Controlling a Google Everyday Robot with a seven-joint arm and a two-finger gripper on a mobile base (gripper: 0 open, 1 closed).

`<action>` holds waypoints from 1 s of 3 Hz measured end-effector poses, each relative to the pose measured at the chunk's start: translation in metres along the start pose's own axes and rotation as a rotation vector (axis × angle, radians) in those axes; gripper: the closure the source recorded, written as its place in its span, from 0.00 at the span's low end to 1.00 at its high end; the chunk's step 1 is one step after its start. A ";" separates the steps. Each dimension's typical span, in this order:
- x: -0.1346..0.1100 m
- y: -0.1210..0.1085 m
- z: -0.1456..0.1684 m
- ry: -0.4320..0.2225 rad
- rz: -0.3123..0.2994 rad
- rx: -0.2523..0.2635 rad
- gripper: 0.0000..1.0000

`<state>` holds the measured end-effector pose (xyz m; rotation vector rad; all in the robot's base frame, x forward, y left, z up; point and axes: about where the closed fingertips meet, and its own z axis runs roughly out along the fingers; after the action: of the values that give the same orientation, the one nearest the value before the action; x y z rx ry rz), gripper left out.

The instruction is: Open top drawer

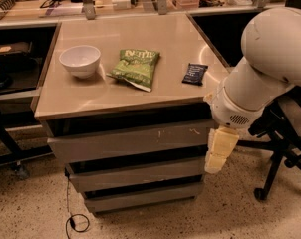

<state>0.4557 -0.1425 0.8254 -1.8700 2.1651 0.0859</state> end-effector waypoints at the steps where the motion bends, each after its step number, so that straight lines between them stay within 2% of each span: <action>1: -0.010 0.005 0.040 -0.018 0.012 -0.032 0.00; 3: -0.024 -0.018 0.118 -0.077 0.061 -0.047 0.00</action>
Offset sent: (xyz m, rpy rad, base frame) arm 0.0449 0.0562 -0.1268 0.1279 0.0679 -0.0570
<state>0.4966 -0.0957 0.7209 -1.7945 2.1867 0.2192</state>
